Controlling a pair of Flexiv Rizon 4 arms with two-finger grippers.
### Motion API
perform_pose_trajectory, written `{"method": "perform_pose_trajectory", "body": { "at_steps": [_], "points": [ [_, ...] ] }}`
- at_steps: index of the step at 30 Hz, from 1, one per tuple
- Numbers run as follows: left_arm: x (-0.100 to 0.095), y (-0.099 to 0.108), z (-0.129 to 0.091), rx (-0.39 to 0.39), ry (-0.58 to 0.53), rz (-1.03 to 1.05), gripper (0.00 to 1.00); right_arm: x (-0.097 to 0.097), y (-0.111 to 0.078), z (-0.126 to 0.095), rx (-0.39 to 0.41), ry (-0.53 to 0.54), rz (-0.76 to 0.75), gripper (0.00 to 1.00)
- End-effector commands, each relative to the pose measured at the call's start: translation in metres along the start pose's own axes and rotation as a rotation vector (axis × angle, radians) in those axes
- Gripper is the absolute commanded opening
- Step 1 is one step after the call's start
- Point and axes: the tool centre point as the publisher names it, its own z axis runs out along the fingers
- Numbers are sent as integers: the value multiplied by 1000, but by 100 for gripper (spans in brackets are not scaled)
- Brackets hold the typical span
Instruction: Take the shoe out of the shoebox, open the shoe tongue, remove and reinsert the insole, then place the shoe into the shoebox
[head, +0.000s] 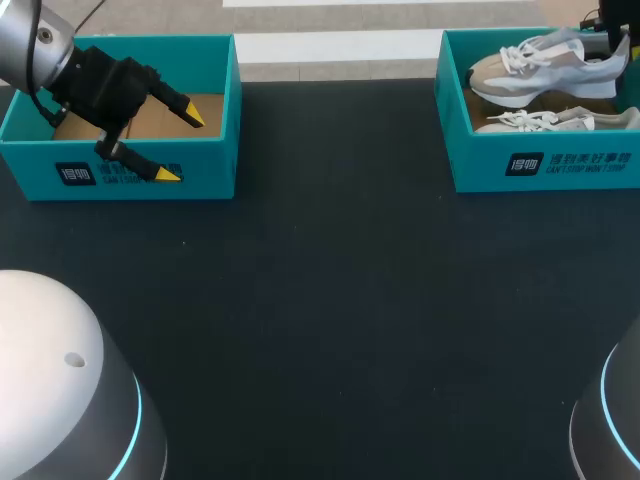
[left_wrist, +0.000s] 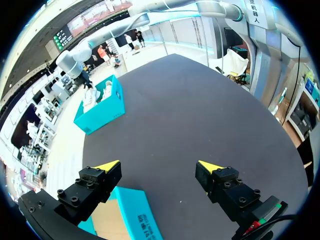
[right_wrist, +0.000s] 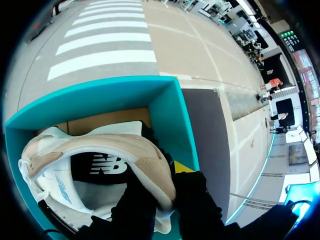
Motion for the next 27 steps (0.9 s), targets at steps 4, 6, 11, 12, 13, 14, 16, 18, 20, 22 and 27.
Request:
{"method": "perform_pose_trajectory", "body": {
  "at_steps": [4,6,11,12,13,14,16,18,20,22,27],
  "points": [
    [1,-1,0,-4,-1,0,100,5,5,10,11,0,-9,0],
    [1,-1,0,-4,-1,0,100,5,5,11,12,1,-11,0],
    [1,-1,0,-4,-1,0,100,7,7,15,16,1,-22,0],
    [1,-1,0,-4,-1,0,100,7,7,16,16,1,-23,0],
    [1,-1,0,-4,-1,0,100,8,7,17,17,2,-23,0],
    [1,-1,0,-4,-1,0,100,8,7,17,17,2,-24,0],
    [1,-1,0,-4,-1,0,100,10,7,19,20,4,-24,0],
    [1,-1,0,-4,-1,0,100,12,7,22,22,6,-26,0],
    [1,-1,0,-4,-1,0,100,14,7,23,26,7,-30,0],
    [1,-1,0,-4,-1,0,100,16,7,24,27,9,-32,0],
    [1,-1,0,-4,-1,0,100,23,6,25,32,15,-42,0]
  ]
}}
